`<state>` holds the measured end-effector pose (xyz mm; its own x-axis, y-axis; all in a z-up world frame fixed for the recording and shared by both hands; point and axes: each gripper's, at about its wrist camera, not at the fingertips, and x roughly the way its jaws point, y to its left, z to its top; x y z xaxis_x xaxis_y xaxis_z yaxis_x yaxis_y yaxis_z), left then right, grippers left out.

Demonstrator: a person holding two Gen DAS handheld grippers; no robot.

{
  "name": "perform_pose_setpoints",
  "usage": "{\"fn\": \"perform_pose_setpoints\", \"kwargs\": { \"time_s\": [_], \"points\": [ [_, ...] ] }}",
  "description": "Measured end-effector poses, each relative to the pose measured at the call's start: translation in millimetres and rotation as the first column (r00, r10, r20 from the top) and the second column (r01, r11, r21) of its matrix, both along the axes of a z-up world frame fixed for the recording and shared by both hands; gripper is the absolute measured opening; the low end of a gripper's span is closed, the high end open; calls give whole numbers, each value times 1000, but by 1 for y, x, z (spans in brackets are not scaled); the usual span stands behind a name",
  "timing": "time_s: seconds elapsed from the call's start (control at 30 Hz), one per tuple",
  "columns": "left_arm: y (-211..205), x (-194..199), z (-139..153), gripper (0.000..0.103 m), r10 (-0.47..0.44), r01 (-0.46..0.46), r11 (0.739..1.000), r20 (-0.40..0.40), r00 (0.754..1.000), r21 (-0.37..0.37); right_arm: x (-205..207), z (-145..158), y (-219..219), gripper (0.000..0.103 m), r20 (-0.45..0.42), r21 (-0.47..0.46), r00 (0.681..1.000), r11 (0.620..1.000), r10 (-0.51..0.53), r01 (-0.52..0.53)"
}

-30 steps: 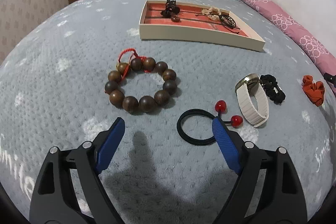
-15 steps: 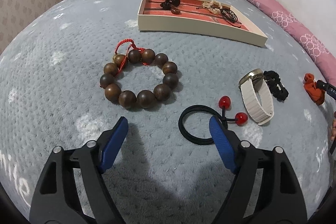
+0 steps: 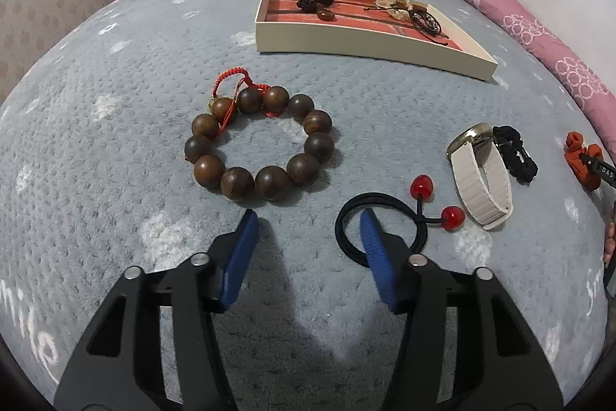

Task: Organize jewelry
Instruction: 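Grasp the black red-beaded elastic with the left tool while the right tool grasps the orange scrunchie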

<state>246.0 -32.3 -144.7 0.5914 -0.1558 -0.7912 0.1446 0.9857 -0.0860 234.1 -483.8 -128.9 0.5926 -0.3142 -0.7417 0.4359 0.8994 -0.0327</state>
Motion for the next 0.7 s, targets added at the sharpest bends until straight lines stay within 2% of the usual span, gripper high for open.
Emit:
{"fn": "perform_pose_setpoints", "kwargs": {
  "time_s": [0.37,0.43,0.47,0.5,0.53,0.6,0.7],
  "points": [
    [-3,0,-1,21,-11,11,1000,4,1000,4,6,-8,3,60,-29,1,999,1000,18,-18],
    [-3,1,0,14,-15,15,1000,3,1000,-3,6,-7,3,55,-29,1,999,1000,20,-20],
    [-2,1,0,6,-16,16,1000,3,1000,-5,6,-7,4,49,-28,2,999,1000,23,-23],
    [-2,1,0,4,-17,17,1000,2,1000,-5,6,-7,5,43,-27,7,999,1000,28,-28],
    [-2,1,0,3,-20,20,1000,2,1000,-9,7,-7,6,41,-26,9,999,999,31,-31],
    [-2,1,0,2,-24,24,1000,3,1000,-15,9,-7,9,31,-31,16,999,999,44,-44],
    [-1,0,2,2,-32,32,999,10,999,-32,11,-5,13,26,-29,21,998,999,47,-46]
  ]
}}
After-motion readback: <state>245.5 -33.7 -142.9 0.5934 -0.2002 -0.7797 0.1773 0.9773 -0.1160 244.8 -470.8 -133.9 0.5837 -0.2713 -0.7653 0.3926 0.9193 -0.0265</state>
